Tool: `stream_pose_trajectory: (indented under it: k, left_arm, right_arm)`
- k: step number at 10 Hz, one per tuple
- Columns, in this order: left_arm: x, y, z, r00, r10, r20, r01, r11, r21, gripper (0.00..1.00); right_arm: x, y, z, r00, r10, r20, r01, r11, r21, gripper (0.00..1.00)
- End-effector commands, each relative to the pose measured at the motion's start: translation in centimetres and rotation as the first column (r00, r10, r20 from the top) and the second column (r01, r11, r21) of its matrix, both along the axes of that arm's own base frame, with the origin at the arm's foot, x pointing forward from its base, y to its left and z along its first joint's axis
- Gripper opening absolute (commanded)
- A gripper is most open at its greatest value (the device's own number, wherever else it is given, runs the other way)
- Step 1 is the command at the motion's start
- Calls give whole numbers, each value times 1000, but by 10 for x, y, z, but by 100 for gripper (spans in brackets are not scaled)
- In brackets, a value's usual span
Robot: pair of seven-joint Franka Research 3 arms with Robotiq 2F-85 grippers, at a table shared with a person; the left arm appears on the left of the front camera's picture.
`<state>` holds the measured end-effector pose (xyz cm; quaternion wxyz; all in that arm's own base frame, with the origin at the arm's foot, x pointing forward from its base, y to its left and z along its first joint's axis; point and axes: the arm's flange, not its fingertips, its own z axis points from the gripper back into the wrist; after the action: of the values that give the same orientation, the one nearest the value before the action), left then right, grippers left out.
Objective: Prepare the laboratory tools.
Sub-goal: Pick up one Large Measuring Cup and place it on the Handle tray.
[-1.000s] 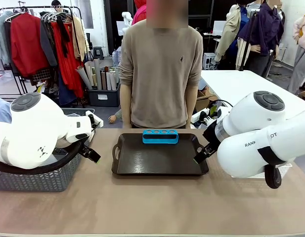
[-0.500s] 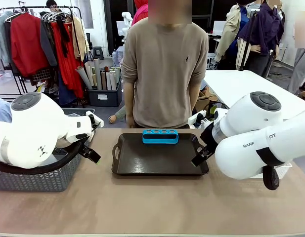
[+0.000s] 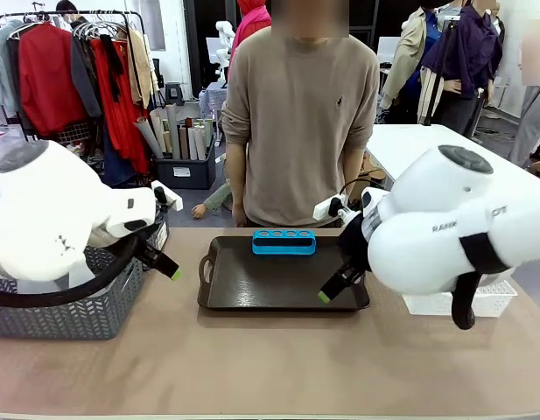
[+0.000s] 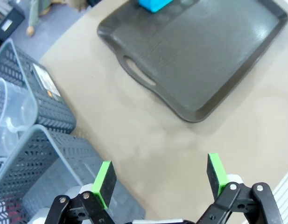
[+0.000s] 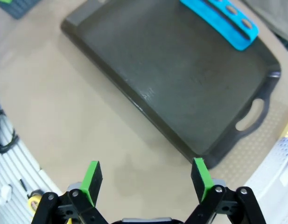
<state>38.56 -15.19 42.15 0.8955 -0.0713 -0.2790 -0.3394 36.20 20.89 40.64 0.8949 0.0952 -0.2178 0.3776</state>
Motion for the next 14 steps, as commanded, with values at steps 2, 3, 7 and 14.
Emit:
stream_pose_trajectory:
  k: [2, 3, 7, 14]
  left_arm:
    - [0, 32, 31, 982, -191, -8, 190, 980, -65, 100]
    - [2, 35, 37, 975, -222, -13, 220, 971, -90, 100]
    - [8, 42, 45, 962, -273, -15, 270, 955, -120, 100]
    - [-4, 55, 79, 942, -334, 28, 335, 935, -114, 100]
  right_arm:
    - [7, -16, 42, 993, 98, -66, -93, 994, 65, 100]
    - [8, -21, 55, 992, 106, -62, -101, 992, 82, 100]
    - [26, -59, 89, 993, 117, -16, -113, 980, 164, 100]
    - [15, -59, 121, 977, 214, -15, -207, 958, 197, 100]
